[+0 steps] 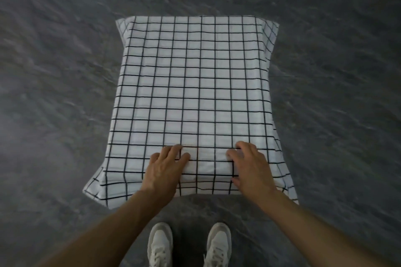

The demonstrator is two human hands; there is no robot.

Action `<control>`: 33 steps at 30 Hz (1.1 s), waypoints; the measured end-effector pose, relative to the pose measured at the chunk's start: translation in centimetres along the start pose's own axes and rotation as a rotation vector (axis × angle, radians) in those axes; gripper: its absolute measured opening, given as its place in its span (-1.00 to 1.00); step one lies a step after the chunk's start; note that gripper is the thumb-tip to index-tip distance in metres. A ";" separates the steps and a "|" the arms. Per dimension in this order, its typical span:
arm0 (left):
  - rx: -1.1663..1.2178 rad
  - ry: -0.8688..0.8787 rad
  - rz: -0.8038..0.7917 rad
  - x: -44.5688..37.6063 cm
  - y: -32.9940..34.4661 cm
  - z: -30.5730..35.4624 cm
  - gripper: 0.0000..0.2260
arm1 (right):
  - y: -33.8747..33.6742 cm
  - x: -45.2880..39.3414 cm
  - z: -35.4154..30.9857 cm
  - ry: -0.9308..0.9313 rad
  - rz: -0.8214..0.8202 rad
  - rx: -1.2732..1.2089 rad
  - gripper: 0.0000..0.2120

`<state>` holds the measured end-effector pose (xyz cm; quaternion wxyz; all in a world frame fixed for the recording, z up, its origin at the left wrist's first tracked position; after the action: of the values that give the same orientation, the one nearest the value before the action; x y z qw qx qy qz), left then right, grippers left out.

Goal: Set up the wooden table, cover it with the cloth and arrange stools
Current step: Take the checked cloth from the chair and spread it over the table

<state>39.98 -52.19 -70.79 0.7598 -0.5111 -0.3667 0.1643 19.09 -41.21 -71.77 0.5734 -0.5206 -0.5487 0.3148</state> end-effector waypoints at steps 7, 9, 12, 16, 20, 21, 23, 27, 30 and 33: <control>0.024 -0.040 -0.033 1.3 -0.8 -6.3 -0.29 | 0.4 -1.8 -4.8 0.030 0.001 0.066 -0.24; 0.026 -0.022 -0.026 1.5 -0.8 -7.6 -0.29 | 0.4 -3.1 -7.2 -0.020 -0.016 0.060 -0.19; 0.031 0.004 0.001 1.9 -0.7 -9.0 -0.30 | 0.6 -4.8 -10.7 -0.082 -0.065 0.058 -0.11; 0.031 0.038 0.011 2.5 -0.6 -10.9 -0.26 | 0.9 -5.7 -12.9 -0.053 -0.101 0.088 -0.04; 0.027 0.034 -0.001 3.6 -0.5 -13.9 -0.08 | 0.9 -5.5 -13.1 -0.034 -0.123 0.141 -0.02; 0.005 0.028 0.006 3.9 -0.7 -14.6 -0.03 | 0.9 -5.5 -13.1 -0.022 -0.123 0.155 0.00; -0.003 0.012 0.020 4.4 -1.1 -15.9 0.02 | 0.7 -5.7 -13.4 0.006 -0.139 0.171 0.03; 0.057 0.003 -0.030 4.7 -1.8 -17.2 0.01 | -0.2 -6.7 -14.8 0.040 -0.151 0.107 -0.04; 0.101 0.080 -0.024 4.1 -2.5 -17.4 -0.31 | -1.0 -7.8 -16.4 0.046 -0.095 0.035 -0.14; 0.192 0.056 0.050 2.7 -3.7 -17.6 -0.45 | -1.6 -9.9 -18.4 -0.001 -0.025 -0.015 -0.34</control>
<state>54.12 -63.58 -70.10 0.8109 -0.4491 -0.3152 0.2033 34.36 -55.49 -70.57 0.5729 -0.5177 -0.5580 0.3038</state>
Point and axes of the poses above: each hand's wrist, its own x-axis away from the middle knuckle, its own y-axis out of the palm, z = x × y, the point moved 1 cm from there along -x, towards the middle knuckle, and after that the axes turned 6 degrees about x, right-handed, at the moved point
